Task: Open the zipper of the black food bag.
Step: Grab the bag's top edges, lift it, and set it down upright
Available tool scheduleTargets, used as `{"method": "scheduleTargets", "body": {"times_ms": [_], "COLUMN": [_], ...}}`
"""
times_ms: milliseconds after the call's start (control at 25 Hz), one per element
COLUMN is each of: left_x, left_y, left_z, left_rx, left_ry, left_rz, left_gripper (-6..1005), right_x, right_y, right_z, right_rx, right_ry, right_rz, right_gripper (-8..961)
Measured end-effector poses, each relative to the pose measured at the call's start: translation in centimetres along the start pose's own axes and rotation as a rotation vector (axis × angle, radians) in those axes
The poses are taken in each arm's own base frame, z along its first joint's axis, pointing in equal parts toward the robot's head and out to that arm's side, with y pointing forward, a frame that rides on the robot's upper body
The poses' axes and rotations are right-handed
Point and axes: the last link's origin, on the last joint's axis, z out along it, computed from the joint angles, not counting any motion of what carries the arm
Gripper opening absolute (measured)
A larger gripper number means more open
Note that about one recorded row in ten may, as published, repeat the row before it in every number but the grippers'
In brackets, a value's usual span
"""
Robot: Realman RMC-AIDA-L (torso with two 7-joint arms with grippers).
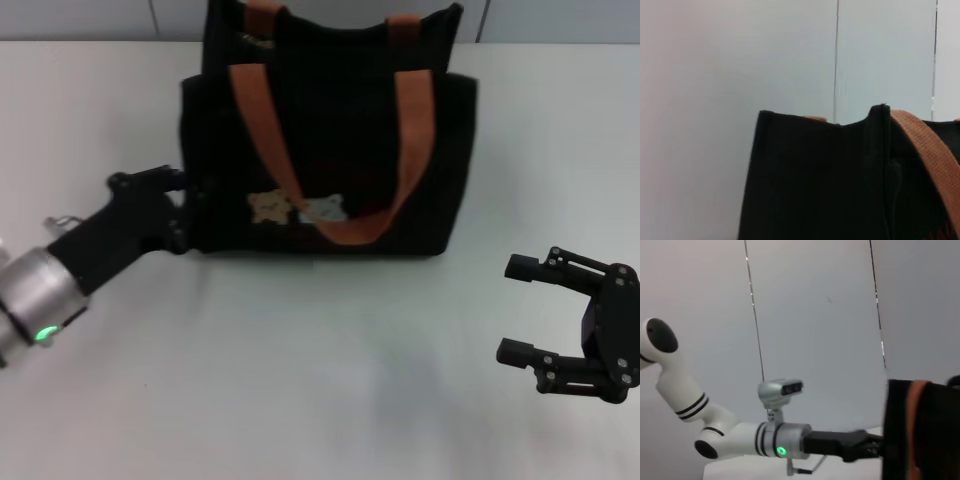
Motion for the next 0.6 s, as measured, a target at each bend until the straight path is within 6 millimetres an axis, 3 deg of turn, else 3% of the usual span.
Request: {"method": "scheduleTargets", "body": {"times_ms": [160,200,240,280,320,400,480,600], "left_x": [1.0,2.2,2.2,4.2,4.2,6.3,9.5,10.8], "left_y": [-1.6,-2.6,-2.6,-3.6,-3.6,-4.3,-4.8,-4.9], "left_z": [-2.9,-4.9,-4.9,-7.1,-7.1,-8.5,-9.9,-10.0], "left_rx": [0.017,0.010,0.010,-0.018,-0.018,-0.052,-0.130,-0.166], "left_ry": [0.033,0.065,0.065,0.115,0.115,0.158,0.200,0.193], "left_rz": [0.034,0.071,0.071,0.119,0.119,0.167,0.249,0.287], "left_gripper": [109,109,109,108,108,108,108,107], "right_x": [0.0,-0.1,-0.1,-0.2,-0.2,-0.2,-0.3,-0.3], "right_y": [-0.1,-0.1,-0.1,-0.1,-0.1,-0.1,-0.1,-0.1], "right_z": [-0.2,-0.3,-0.3,-0.3,-0.3,-0.3,-0.2,0.0], "right_rx": [0.021,0.025,0.025,0.026,0.026,0.022,0.019,0.015], "right_ry": [-0.011,-0.013,-0.013,-0.020,-0.020,-0.024,-0.026,-0.031], "right_rz": [0.000,-0.001,-0.001,0.000,0.000,0.002,0.002,0.002], "right_gripper": [830,830,831,831,831,831,831,831]}}
